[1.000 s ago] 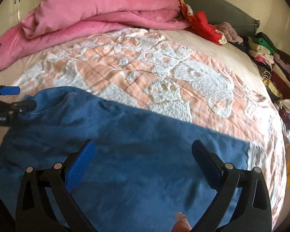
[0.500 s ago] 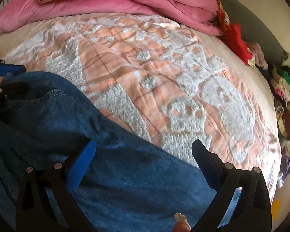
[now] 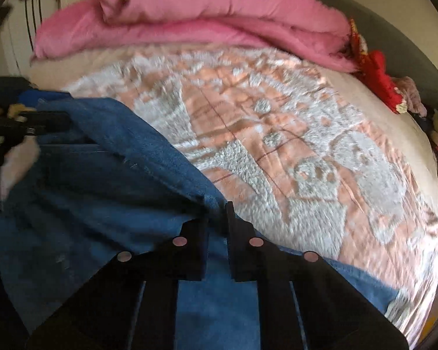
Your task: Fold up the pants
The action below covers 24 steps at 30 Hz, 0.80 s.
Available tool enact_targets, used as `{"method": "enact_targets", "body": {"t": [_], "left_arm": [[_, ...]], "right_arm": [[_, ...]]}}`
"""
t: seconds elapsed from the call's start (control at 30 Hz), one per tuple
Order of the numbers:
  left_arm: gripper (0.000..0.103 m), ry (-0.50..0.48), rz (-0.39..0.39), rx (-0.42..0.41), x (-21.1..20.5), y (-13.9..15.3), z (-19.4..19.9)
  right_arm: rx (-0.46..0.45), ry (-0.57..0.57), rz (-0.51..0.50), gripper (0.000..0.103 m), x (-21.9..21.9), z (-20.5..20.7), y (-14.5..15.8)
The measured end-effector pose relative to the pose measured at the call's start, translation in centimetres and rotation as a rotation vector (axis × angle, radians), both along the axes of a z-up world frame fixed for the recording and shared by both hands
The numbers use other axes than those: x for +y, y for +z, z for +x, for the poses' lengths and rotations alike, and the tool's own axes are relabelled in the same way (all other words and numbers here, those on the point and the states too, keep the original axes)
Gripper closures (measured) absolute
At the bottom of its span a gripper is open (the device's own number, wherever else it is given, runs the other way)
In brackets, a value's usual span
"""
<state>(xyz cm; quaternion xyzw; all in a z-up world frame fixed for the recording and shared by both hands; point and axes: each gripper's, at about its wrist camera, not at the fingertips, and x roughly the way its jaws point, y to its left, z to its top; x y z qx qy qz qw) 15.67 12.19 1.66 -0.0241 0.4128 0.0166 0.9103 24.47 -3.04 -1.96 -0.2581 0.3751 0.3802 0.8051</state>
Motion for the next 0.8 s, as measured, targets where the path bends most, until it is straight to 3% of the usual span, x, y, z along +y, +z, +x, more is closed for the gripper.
{"method": "enact_targets", "body": {"t": [0.13,0.43,0.63,0.8], "left_arm": [[0.076,-0.011,0.004,-0.036,-0.5,0.9,-1.4],[0.076,-0.046,0.049,-0.126,-2.8,3.0,-6.2],[0.076,-0.076,0.037,-0.128,-3.4,2.5,-10.7],[0.076,-0.094,0.030,-0.059,-3.4,0.3,-13.5]], "right_arm": [[-0.021,-0.043,0.100,0.095,-3.0,-3.0,3.0],[-0.039,-0.100,0.195,0.095,-7.1,-11.3,6.2],[0.010,-0.094,0.207,0.095,-8.1,-17.5,5.0],[0.043,-0.062,0.148,0.095,-7.4,-21.8,2.9]]}}
